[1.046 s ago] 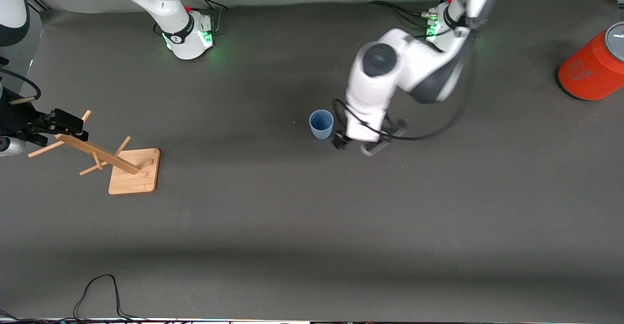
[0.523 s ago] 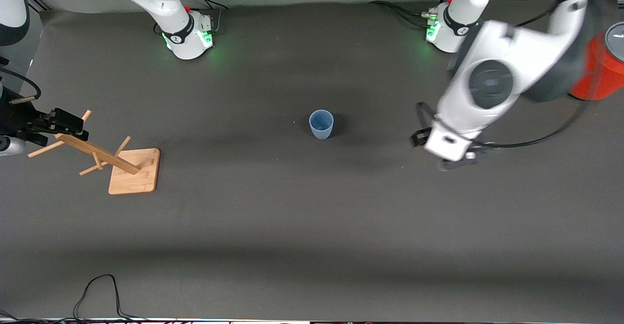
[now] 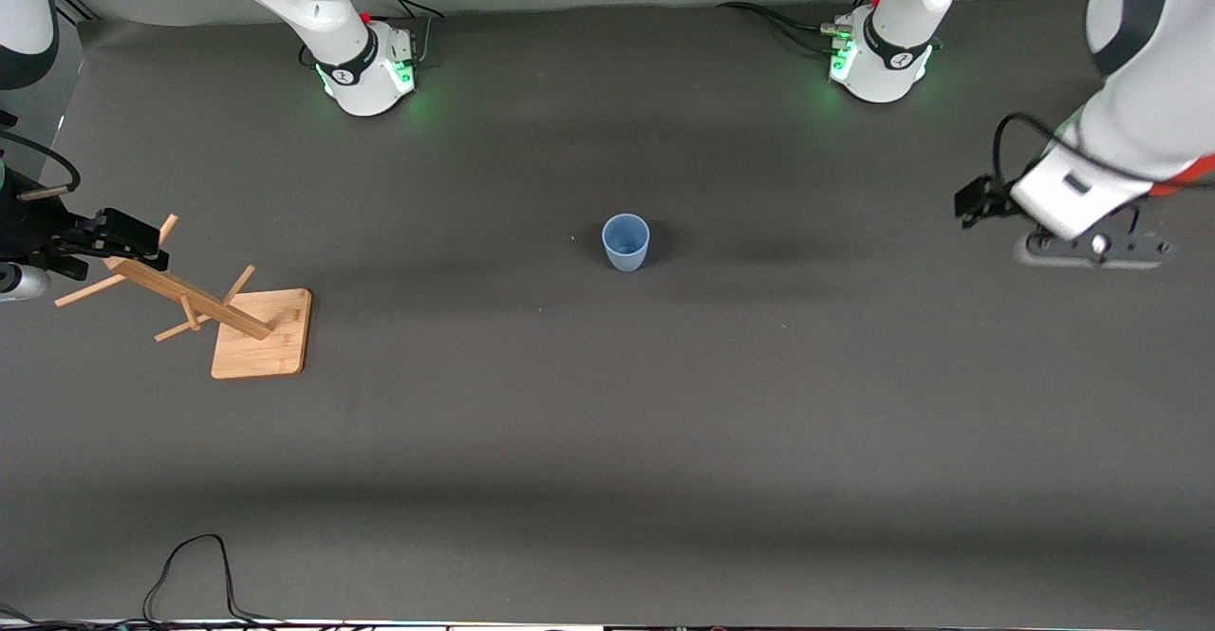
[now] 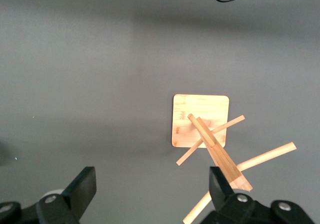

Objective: Rotate and upright cup with both arms

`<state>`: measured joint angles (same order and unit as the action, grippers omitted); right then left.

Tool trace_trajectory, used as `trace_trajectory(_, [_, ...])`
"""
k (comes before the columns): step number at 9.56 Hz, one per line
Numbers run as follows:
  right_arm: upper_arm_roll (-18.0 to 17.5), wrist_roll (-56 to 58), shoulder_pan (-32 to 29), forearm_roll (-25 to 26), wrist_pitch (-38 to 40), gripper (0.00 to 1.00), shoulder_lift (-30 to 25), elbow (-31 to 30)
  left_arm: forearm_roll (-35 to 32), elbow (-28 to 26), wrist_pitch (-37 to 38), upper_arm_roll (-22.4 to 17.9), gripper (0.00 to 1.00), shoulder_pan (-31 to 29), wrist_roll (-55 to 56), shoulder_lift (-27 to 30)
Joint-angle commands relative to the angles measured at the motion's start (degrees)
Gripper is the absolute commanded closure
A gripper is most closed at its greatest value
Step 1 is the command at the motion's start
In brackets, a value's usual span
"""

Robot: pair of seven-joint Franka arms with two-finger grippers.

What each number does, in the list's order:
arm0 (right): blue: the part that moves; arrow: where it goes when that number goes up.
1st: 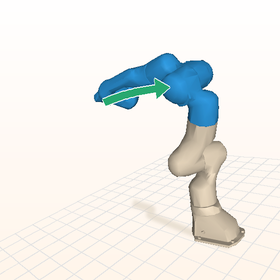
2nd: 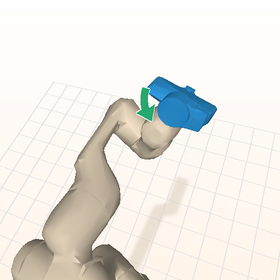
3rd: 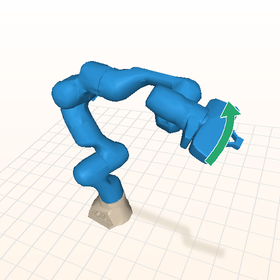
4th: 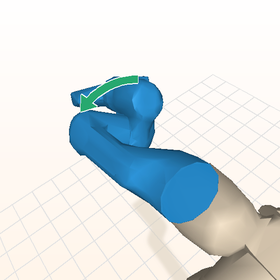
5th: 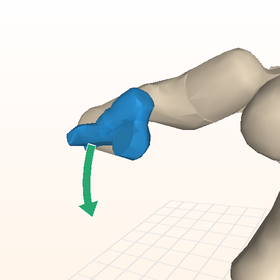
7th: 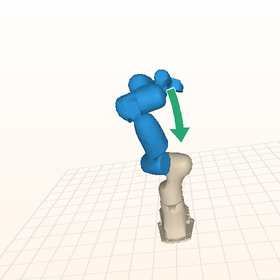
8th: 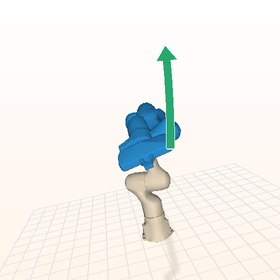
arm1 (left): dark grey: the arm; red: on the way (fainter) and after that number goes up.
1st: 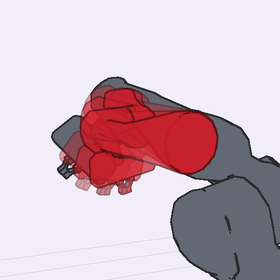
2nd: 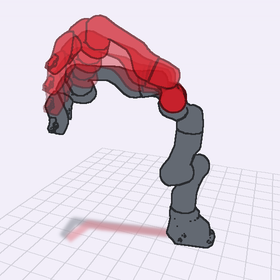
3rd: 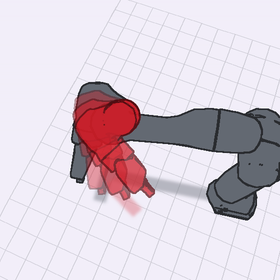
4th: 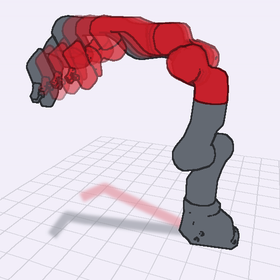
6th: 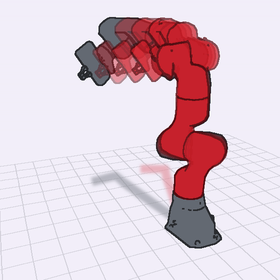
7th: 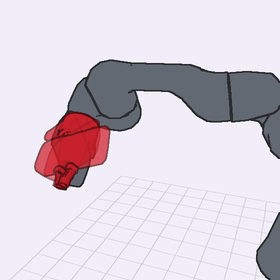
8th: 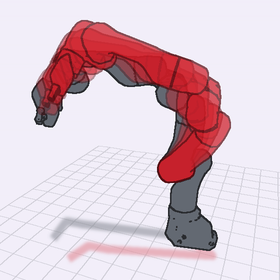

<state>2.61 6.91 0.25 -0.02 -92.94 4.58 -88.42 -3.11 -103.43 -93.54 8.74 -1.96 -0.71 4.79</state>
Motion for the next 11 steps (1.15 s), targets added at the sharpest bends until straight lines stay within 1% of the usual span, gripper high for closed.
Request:
trace_trajectory(1, [0.4,0.9,0.4,0.7,0.8,0.0,-0.9,-0.2,2.8,-2.4,-0.3,-4.4,0.0,-0.5,-5.0,5.5])
trace_trajectory(3, [0.4,1.1,0.4,0.7,0.9,0.0,-0.9,-0.2,1.7,-1.6,-0.4,-4.4,0.0,-0.5,-5.1,6.5])
trace_trajectory(4, [0.4,1.0,0.4,0.7,0.9,0.0,-0.9,-0.2,1.7,-1.7,-0.8,-4.7,0.0,-0.5,-7.2,6.7])
trace_trajectory(6, [0.5,0.9,0.4,0.2,1.1,0.0,-0.9,-0.2,1.9,-1.7,-1.1,-4.5,0.0,-0.3,-7.6,6.5])
trace_trajectory(8, [0.5,0.8,0.4,0.1,1.2,0.0,-0.9,-0.1,4.0,-1.4,-1.3,-4.8,0.0,-0.6,-7.1,5.9])
trace_trajectory(11, [0.5,0.9,0.4,0.1,1.2,0.0,-0.9,-0.1,3.6,-1.0,-1.6,-4.7,0.0,-0.5,-7.1,5.2])
